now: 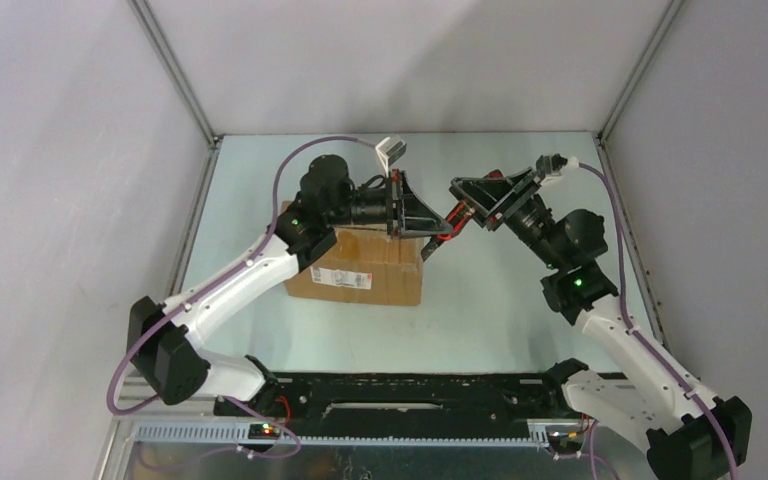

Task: Unpack the express box
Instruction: Adjust the knife.

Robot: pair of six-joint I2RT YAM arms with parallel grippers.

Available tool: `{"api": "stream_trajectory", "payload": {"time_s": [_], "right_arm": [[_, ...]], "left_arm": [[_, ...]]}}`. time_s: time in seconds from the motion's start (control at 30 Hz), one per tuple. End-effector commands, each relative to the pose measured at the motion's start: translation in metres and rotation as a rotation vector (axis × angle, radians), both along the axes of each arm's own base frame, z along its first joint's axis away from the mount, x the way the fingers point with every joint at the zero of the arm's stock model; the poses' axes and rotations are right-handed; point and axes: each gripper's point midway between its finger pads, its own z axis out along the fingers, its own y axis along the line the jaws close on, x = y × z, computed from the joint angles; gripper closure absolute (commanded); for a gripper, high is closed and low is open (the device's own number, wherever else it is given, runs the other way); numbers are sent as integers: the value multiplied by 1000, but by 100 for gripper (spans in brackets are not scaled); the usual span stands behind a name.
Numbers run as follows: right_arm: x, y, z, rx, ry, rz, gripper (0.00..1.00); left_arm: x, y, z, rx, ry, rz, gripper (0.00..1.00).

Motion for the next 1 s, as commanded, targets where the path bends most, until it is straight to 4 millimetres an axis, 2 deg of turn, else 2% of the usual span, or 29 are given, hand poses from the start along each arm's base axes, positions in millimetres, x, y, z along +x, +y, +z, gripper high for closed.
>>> {"api": "stream_trajectory", "payload": {"time_s": [0.0,0.17,0.27,0.37,0.4,0.57,0.6,0.67,0.73,0.8,0.87,0.93,0.97], "right_arm": [[-1,-21,29,54,-103,-96,59],[-2,-15,24,41,-94,-71,70],[-3,-13,21,40,-88,-65,85],[0,-19,18,49,-80,-95,92],[0,-20,18,50,-83,-101,100],[0,-22,20,56,-98,-109,100],[1,-23,18,61,-92,-117,100],[6,-31,13,82,-86,-165,100],[10,-42,6,104,-74,-226,100],[16,-53,-4,116,-65,-288,100],[24,-66,-13,120,-58,-374,100],[35,-80,-29,105,-31,-472,100],[41,-84,-37,95,-19,-508,100]], "left_arm": [[-7,1,-5,10,5,-27,100],[-6,-1,-7,19,12,-38,100],[-5,-1,-6,23,10,-42,100],[-8,0,-7,29,16,-51,100],[-9,0,-8,31,15,-55,100],[-13,2,-8,59,-10,-83,100],[-13,3,-11,82,-12,-81,97],[-6,10,-19,155,-44,-40,68],[3,20,-20,205,-88,12,64],[18,36,-24,278,-123,94,55],[37,65,-38,450,-187,221,39],[56,103,-45,610,-264,368,32],[64,128,-53,722,-291,447,28]]}}
